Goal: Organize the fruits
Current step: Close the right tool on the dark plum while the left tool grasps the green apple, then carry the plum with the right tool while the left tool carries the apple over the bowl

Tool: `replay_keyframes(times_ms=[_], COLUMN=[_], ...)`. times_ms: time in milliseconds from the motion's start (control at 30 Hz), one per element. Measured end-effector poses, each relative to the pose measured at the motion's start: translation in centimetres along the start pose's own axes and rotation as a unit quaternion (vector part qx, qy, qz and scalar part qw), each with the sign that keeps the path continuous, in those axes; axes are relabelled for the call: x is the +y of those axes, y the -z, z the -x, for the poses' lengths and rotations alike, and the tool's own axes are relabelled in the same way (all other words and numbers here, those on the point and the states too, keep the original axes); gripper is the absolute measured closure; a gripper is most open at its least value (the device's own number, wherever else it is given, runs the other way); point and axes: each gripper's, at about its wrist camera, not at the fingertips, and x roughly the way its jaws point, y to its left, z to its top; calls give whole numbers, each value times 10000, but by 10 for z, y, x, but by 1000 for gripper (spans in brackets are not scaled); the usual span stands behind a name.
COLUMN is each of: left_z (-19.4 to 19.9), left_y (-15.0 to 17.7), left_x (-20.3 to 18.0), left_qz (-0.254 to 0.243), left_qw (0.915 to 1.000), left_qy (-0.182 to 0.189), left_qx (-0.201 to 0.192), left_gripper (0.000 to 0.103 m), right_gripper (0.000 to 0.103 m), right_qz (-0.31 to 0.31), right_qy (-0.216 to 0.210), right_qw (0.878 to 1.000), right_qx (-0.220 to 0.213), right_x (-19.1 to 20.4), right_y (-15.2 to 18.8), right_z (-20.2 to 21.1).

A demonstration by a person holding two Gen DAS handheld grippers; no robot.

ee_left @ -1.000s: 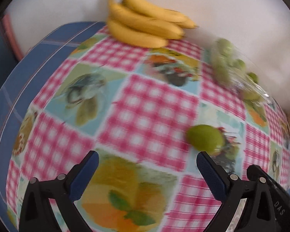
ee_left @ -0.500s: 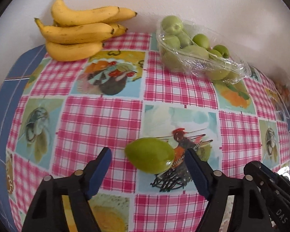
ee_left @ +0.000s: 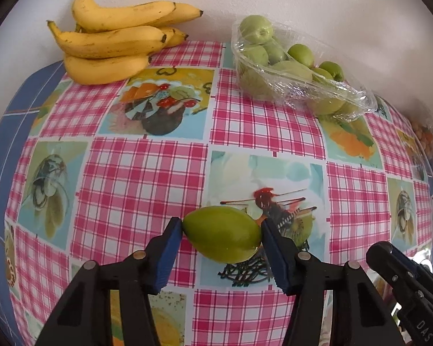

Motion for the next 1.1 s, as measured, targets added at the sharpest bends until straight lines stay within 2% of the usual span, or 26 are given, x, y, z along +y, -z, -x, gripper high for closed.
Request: replay_keyframes(times_ms=[300,367,600,967,1100], left_z=[26,37,64,111,119], left_y=[26,35,63,99,112], left_x=[2,3,4,-2,-3], left_qz=[348,431,673,607,611], left_qw=[9993,9990,9976,9964,9961], left_qy=[-145,-107,41,-65,-67], left_qx=[-58,-81,-129,-584,-626], left_gripper=[44,44,44,44,44], right_gripper=[72,72,72,72,72], right_qz=[1,31,7,93,76], right_qy=[11,141,184,268,310], right_qw=[10000,9999,9998,9996,9995], right_qx=[73,66,69,-19,-17], right_x=[3,5,11,17,14], right_y=[7,10,21,52,66], right_z=[7,12,35,75,85])
